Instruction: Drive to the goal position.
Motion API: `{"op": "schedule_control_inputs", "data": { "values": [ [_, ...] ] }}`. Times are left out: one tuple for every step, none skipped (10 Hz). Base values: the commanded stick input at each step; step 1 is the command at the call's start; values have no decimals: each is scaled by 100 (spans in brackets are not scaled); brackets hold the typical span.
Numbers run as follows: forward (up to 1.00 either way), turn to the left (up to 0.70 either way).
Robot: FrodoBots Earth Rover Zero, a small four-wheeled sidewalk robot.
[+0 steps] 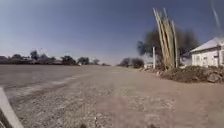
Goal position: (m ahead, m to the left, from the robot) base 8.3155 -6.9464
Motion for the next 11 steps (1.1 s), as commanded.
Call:
{"op": "schedule_control_inputs", "data": {
  "values": [
    [70, 0],
    [70, 0],
    [70, 0],
    [70, 0],
    [70, 0],
    [70, 0],
    [70, 0],
    [70, 0],
    [70, 0],
    [70, 0],
    [70, 0]
  ]
}}
